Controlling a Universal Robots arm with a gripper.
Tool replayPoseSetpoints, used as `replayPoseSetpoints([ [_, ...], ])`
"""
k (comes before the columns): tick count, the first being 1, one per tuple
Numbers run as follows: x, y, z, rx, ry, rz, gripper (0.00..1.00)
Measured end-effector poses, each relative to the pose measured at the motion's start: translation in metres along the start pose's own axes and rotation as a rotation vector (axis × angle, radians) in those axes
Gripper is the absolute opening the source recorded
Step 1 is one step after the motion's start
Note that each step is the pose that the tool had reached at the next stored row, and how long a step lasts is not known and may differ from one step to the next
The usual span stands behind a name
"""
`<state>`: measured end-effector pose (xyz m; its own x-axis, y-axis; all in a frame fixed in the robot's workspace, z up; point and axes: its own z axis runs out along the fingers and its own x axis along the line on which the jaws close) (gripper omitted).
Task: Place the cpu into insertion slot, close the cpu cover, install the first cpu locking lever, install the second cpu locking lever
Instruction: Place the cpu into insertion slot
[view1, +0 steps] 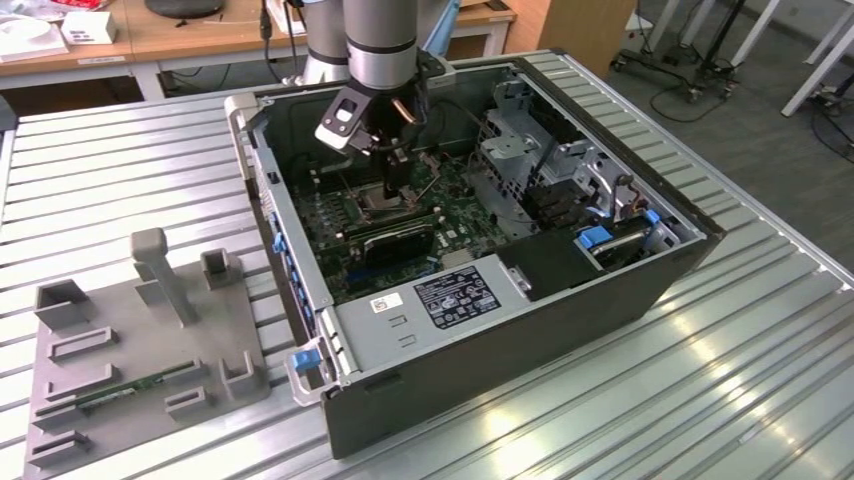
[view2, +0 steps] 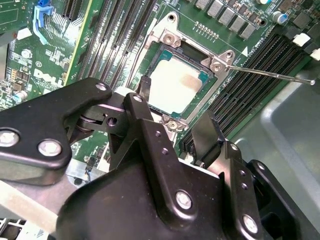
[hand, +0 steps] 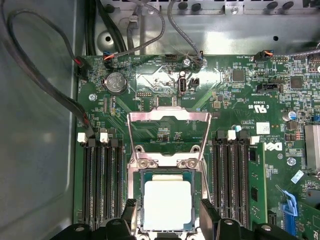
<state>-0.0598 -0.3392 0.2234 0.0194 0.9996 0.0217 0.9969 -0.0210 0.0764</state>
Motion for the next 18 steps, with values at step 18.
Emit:
replayPoseSetpoints([
  [18, 0.0001, 0.0003, -0.0019, 0.0370, -0.0003, 0.001, 0.61],
])
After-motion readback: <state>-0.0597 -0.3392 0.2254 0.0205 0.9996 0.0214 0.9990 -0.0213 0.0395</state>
